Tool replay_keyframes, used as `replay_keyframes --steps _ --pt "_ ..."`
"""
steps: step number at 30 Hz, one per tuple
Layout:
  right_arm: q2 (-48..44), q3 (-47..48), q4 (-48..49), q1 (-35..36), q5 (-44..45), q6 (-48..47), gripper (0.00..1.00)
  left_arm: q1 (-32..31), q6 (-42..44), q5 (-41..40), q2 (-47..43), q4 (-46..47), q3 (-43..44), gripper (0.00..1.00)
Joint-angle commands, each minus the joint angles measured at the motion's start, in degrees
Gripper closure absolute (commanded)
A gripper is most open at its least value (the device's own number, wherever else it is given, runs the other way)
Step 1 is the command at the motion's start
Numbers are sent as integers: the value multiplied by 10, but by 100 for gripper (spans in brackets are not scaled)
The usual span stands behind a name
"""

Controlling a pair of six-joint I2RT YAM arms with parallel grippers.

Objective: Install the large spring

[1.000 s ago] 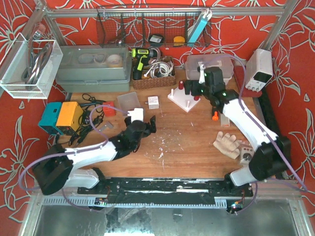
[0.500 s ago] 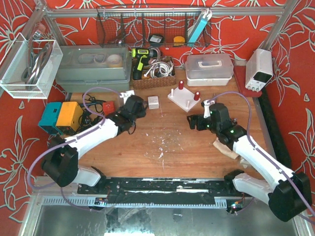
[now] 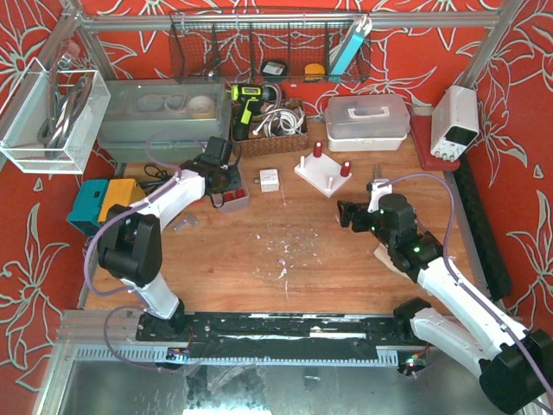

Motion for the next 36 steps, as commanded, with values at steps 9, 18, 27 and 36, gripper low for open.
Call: replay_keyframes --steps 9,18,27,36 --pt "0 -12 21 5 23 9 2 11 74 22 83 -136 80 64" --pt "1 -14 23 6 19 11 2 11 98 2 145 -201 148 60" --pt "3 -17 31 5 22 11 2 12 104 -13 180 -226 163 59" --pt "11 -16 31 6 27 9 1 12 103 -7 213 -228 171 58"
